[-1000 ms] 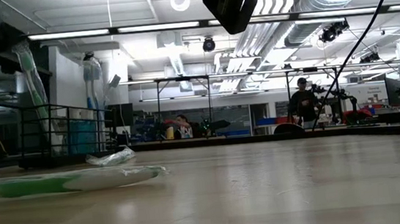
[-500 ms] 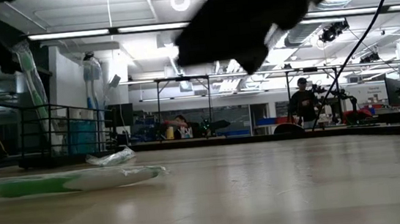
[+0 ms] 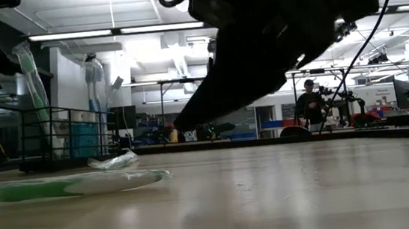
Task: Pick & Place toothbrushing station
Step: Put the bottom green toothbrush into the black wire organizer
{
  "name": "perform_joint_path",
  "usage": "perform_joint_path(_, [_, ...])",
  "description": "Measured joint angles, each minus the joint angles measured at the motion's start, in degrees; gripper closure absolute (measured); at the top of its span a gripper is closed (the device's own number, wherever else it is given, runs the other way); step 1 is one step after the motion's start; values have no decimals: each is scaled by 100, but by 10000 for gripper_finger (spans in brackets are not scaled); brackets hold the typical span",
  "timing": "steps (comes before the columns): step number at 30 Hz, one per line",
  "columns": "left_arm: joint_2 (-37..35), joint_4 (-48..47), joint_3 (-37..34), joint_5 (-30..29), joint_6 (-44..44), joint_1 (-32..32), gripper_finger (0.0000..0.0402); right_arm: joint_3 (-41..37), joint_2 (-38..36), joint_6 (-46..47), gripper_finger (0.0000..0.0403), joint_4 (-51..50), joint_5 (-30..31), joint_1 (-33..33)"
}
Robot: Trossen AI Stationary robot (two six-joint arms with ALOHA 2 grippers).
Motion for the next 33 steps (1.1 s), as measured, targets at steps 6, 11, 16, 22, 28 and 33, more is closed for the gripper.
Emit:
perform_joint_path(6, [2, 65, -2, 0, 2, 4, 321, -1, 0, -214, 299, 221, -88, -4])
perform_joint_path(11, [2, 112, -2, 0, 0, 6, 321, 2, -2, -611, 299, 506, -663, -4])
perform_joint_path(16, [2, 195, -2, 0, -23, 6, 321, 2, -2, -309, 286, 515, -766, -126])
perform_joint_path(22, [2, 393, -2, 0, -12, 4, 321, -1, -2, -246, 231, 653, -750, -183])
perform_joint_path(28, [2, 405, -2, 0, 1, 4, 321, -5, 107, -248, 208, 764, -723, -225])
perform_joint_path(33, [7, 420, -2, 1, 2, 4, 321, 11, 315, -340, 214, 985, -725, -253])
